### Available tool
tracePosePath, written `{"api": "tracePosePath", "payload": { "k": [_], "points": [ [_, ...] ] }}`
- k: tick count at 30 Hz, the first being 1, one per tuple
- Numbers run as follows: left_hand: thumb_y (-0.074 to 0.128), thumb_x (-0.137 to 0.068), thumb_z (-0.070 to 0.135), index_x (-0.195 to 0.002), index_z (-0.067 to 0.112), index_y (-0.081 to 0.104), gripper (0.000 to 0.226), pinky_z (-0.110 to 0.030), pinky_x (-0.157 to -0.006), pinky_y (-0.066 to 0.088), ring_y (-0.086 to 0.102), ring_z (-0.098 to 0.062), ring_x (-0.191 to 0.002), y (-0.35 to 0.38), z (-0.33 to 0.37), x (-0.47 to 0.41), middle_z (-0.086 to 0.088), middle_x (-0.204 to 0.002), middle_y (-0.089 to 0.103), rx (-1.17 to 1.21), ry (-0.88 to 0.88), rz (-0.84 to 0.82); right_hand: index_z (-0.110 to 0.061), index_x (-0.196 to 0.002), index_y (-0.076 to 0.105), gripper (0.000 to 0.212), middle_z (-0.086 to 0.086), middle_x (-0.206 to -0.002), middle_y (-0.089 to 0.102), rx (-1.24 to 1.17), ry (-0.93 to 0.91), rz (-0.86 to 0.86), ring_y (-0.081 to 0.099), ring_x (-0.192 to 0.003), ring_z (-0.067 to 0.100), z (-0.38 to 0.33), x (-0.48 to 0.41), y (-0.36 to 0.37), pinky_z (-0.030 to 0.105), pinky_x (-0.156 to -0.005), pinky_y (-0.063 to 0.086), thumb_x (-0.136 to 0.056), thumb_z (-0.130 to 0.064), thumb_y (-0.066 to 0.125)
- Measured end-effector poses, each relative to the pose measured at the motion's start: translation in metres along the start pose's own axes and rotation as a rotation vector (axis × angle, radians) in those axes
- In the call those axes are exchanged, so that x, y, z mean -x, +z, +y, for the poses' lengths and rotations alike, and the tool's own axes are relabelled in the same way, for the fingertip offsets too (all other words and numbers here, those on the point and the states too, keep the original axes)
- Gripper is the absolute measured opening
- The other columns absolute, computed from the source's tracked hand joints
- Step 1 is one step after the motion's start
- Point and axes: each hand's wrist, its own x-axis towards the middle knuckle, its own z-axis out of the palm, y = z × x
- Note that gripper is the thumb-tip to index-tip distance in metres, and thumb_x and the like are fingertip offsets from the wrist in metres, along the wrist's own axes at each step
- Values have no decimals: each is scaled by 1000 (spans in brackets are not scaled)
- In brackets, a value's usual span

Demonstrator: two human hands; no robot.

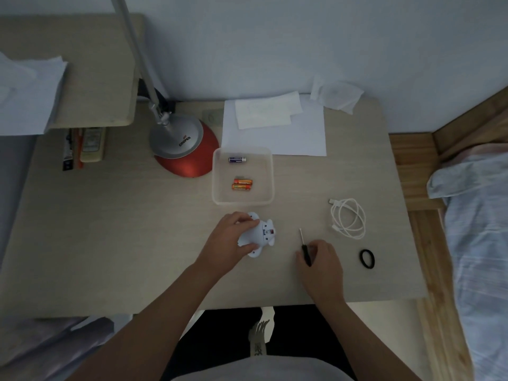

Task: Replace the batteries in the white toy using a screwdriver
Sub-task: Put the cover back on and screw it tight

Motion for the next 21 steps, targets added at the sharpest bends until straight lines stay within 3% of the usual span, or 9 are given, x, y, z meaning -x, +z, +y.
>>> {"api": "tracePosePath", "payload": {
  "k": [4, 11, 14, 17, 21],
  "points": [
    [82, -78, 23, -130, 18, 65, 55, -24, -100, 37, 49, -13, -116, 0, 1, 1, 8, -127, 55, -1, 15, 9, -14, -89, 58, 17, 3, -87, 55, 31, 12, 20, 58, -82, 27, 2, -2, 3, 37, -71, 45, -85, -24, 71],
    [80, -80, 26, -132, 19, 63, 55, -21, -100, 35, 47, -12, -119, 3, -1, 2, 8, -129, 53, -14, 8, 14, -19, -88, 55, 11, -3, -82, 61, -38, 48, -29, 60, -80, 22, -8, -7, -8, 31, -68, 38, -93, -26, 62],
    [80, -81, 27, -133, 21, 62, 55, -22, -100, 35, 46, -12, -119, 4, -2, 5, 8, -128, 52, -12, 10, 26, -23, -93, 57, 8, -10, -80, 65, -143, -25, -41, 63, -74, 10, -23, -4, -21, 26, -65, 41, -94, -28, 63],
    [78, -82, 28, -134, 25, 61, 55, -24, -100, 37, 45, -10, -121, 5, -2, 7, 9, -129, 51, -1, 0, 31, -26, -95, 62, 7, -16, -82, 68, -225, -138, -34, 63, -79, -4, -40, 0, -33, 10, -67, 43, -91, -25, 68],
    [76, -84, 29, -136, 30, 58, 54, -25, -103, 37, 44, -10, -124, 6, -1, 10, 11, -132, 48, 17, -21, 26, -24, -98, 67, 10, -14, -85, 70, -284, -241, -22, 66, -79, 2, -56, 4, -41, 19, -69, 50, -90, -19, 69]
  ]
}}
